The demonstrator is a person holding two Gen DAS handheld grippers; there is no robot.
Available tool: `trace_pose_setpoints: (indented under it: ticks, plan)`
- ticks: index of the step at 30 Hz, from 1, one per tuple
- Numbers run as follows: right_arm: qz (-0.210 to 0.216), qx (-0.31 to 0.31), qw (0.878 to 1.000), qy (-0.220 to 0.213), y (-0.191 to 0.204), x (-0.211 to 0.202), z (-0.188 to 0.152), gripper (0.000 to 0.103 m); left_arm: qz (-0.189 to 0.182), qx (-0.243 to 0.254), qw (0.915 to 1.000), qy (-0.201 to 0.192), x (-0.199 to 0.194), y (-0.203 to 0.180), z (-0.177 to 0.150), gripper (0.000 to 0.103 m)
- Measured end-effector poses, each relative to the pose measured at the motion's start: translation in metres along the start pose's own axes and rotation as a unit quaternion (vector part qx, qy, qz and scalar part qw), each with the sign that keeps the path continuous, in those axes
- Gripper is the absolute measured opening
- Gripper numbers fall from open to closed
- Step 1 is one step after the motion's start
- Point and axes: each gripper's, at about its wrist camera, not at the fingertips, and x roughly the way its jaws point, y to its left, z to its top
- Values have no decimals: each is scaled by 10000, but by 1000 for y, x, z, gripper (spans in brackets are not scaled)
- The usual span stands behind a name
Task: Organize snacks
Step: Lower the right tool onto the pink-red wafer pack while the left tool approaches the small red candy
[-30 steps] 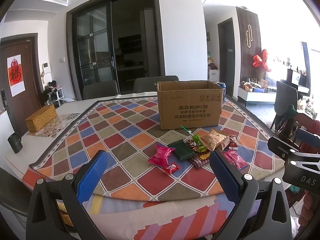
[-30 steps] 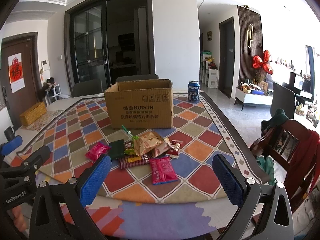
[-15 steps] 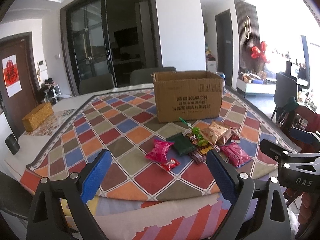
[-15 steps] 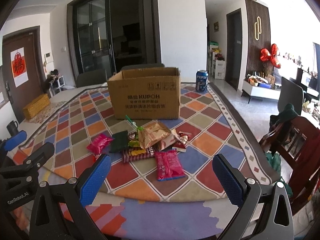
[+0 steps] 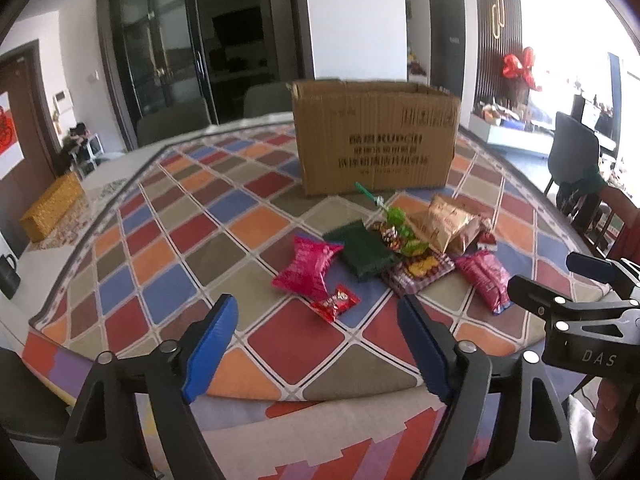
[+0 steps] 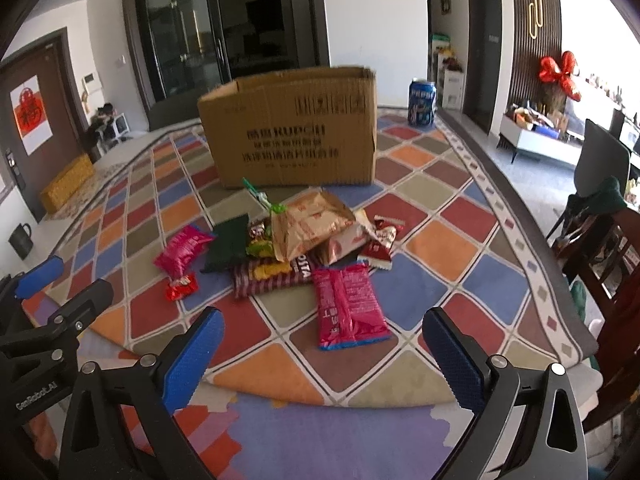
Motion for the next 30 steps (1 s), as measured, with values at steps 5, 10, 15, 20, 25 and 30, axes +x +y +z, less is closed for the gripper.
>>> trace_pose_setpoints:
  ticks: [5,10,15,20,25,30]
  plan:
    - [-74,44,9995,300,-3,24,4,97,-104,42,9992,375,25,0,1,75]
    - [-139,83,9982,573,-8,46,7,95,-269,59,9966,779,53,0,1,68]
    - [-231,38,9969,756,-8,65,10,94,-380,16,9931,1107,76,2,4,64]
    - [-253,45,9951,952,-8,81,11,91,-498,-23,9899,1324,94,4,6,59]
    - [-278,50,9939,1063,-9,92,12,89,-552,-74,9885,1406,107,6,8,54]
    - [-260,60,9927,1172,-8,102,13,84,-597,-109,9871,1485,117,6,8,45]
